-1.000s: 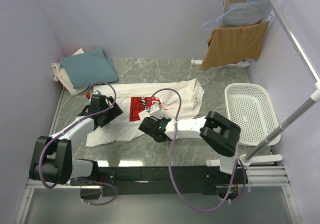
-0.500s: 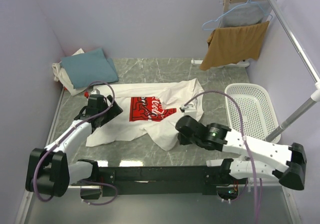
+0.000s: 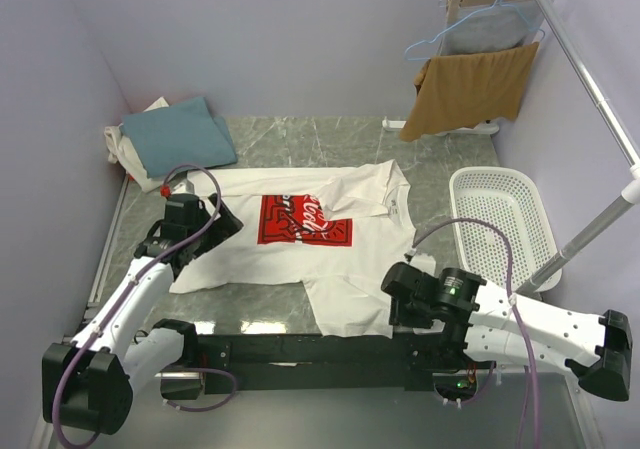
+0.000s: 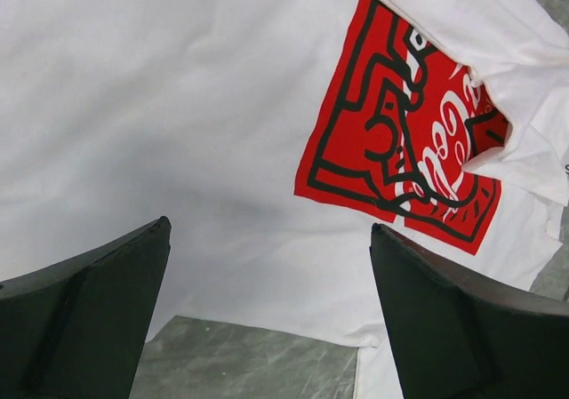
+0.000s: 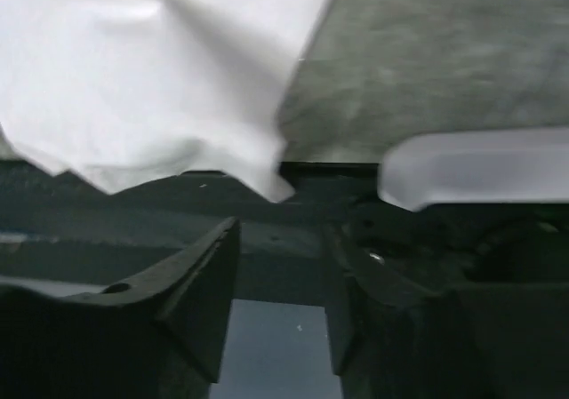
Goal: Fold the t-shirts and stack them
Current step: Grap the side of the flattened tshirt closest away from the robot with both arms
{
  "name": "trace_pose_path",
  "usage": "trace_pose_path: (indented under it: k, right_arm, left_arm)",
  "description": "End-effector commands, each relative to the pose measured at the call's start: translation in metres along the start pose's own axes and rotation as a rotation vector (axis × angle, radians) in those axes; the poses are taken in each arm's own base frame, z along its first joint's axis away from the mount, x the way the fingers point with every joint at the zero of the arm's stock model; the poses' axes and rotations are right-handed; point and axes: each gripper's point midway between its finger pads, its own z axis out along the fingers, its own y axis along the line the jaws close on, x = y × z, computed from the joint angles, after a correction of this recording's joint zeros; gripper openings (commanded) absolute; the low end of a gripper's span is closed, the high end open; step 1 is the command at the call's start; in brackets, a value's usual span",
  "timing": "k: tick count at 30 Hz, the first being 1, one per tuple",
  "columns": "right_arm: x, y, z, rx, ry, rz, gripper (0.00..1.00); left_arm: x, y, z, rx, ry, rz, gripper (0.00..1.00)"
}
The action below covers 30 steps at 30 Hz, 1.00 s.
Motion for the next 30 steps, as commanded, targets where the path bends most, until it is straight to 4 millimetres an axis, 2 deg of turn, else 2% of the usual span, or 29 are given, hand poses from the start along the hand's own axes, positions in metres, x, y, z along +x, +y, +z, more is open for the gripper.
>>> trace_pose_path:
  k: [1,2,3,4,5,6,7,8,9,10,11,12,13,14,15,16,17,18,20,21,22,24,30]
  right_arm:
    - [-0.049,-0.011,-0.038,0.106,-0.224,0.139,0.58]
    - [-0.077,-0.002,-0.054,0.084,-0.348,0.141,0.64]
    - [-0.091,0.005,-0.058,0.08,-0.398,0.118,0.66]
    - [-0.115,0.021,-0.064,0.034,-0.479,0.147,0.68]
    - [-0.134,0.022,-0.067,0.059,-0.536,0.088,0.69]
    - [-0.15,0.03,-0.062,0.068,-0.536,0.071,0.7]
    - [-0.187,0.034,-0.061,0.041,-0.598,0.15,0.7]
    - [-0.203,0.033,-0.055,0.054,-0.61,0.086,0.7]
    - [-0.213,0.044,-0.037,0.022,-0.561,0.069,0.7]
    - [-0.24,0.053,-0.034,-0.023,-0.607,0.093,0.7]
    - [-0.263,0.049,-0.033,-0.018,-0.625,0.091,0.7]
    - [-0.273,0.051,-0.011,0.002,-0.578,0.077,0.69]
    - [-0.287,0.057,-0.006,-0.012,-0.58,0.073,0.69]
    - [-0.309,0.06,-0.009,-0.028,-0.588,0.069,0.68]
    - [-0.312,0.068,0.015,-0.048,-0.516,0.05,0.68]
    - [-0.317,0.069,0.022,-0.043,-0.503,0.052,0.67]
    - [-0.332,0.068,0.023,-0.047,-0.508,0.074,0.64]
    - [-0.334,0.066,0.041,-0.036,-0.467,0.083,0.62]
    - [-0.336,0.063,0.054,-0.064,-0.431,0.133,0.56]
    - [-0.34,0.053,0.062,-0.074,-0.411,0.173,0.55]
    - [-0.342,0.056,0.065,-0.123,-0.403,0.193,0.53]
    - [-0.341,0.043,0.072,-0.111,-0.395,0.246,0.51]
    - [-0.328,0.04,0.076,-0.14,-0.359,0.272,0.5]
  left_arm:
    - [-0.023,-0.008,-0.008,-0.021,-0.056,0.018,1.0]
    - [-0.027,-0.015,-0.008,0.001,-0.067,0.015,0.99]
    - [-0.032,-0.019,-0.006,0.012,-0.084,-0.001,0.99]
    - [-0.034,-0.02,0.0,0.014,-0.086,-0.012,0.99]
    - [-0.038,-0.025,0.003,0.027,-0.094,-0.01,0.99]
    - [-0.056,-0.036,0.005,0.055,-0.153,-0.005,1.0]
    - [-0.057,-0.036,0.016,0.035,-0.142,-0.007,0.99]
    - [-0.065,-0.038,0.022,0.029,-0.16,-0.006,1.0]
    - [-0.084,-0.049,0.024,0.038,-0.206,0.003,0.99]
    - [-0.08,-0.045,0.042,0.004,-0.17,0.005,0.99]
    - [-0.085,-0.048,0.048,-0.006,-0.166,0.008,0.99]
    - [-0.098,-0.057,0.052,-0.002,-0.185,0.013,0.99]
    - [-0.095,-0.05,0.068,-0.043,-0.166,0.006,0.99]
    - [-0.097,-0.052,0.076,-0.047,-0.161,-0.001,0.99]
    - [-0.103,-0.059,0.081,-0.031,-0.169,0.002,0.99]
    - [-0.101,-0.059,0.092,-0.028,-0.159,0.0,0.99]
    - [-0.1,-0.06,0.097,-0.022,-0.151,-0.01,0.99]
    - [-0.1,-0.062,0.102,-0.019,-0.148,-0.014,0.99]
    - [-0.093,-0.058,0.112,-0.03,-0.119,-0.013,0.99]
    - [-0.091,-0.056,0.114,-0.039,-0.112,-0.011,0.99]
    - [-0.089,-0.053,0.116,-0.048,-0.108,-0.007,0.99]
    - [-0.085,-0.05,0.116,-0.052,-0.101,-0.004,0.99]
    - [-0.082,-0.049,0.116,-0.049,-0.087,0.006,0.99]
